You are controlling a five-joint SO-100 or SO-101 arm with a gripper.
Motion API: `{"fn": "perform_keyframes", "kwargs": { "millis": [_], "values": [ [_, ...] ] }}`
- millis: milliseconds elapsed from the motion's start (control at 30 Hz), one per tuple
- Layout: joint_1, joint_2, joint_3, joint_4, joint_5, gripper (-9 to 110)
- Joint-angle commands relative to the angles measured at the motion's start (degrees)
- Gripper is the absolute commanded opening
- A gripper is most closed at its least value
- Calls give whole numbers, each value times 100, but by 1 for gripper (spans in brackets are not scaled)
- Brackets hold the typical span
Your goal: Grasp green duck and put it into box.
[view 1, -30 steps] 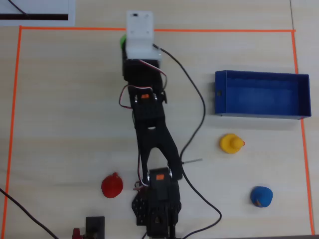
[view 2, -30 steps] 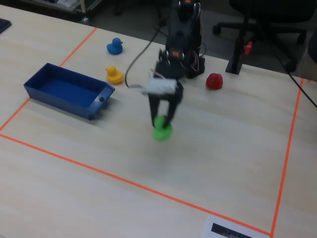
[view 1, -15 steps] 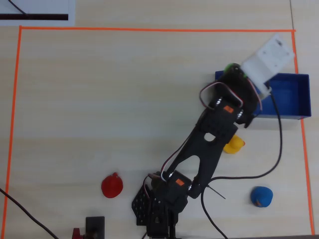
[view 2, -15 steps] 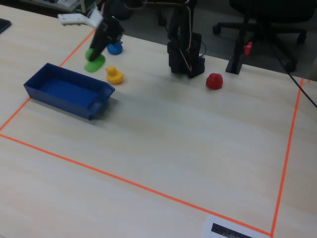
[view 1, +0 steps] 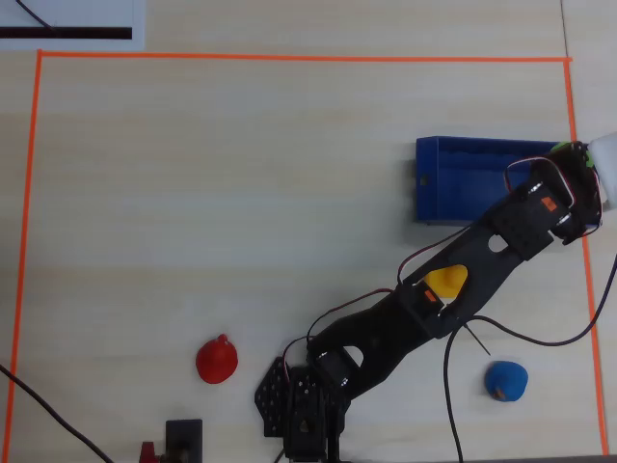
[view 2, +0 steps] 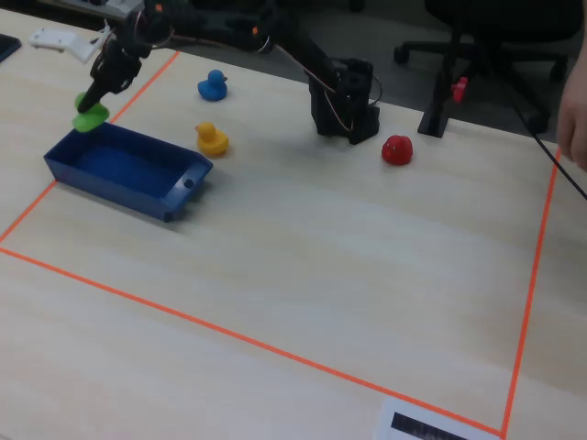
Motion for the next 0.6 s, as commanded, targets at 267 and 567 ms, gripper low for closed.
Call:
{"fn": "perform_keyframes", "kwargs": {
  "millis": [267, 567],
  "values": [
    [88, -1099, -800, -413, -308, 0],
    [255, -1406, -721, -237, -1204, 0]
  ]
}}
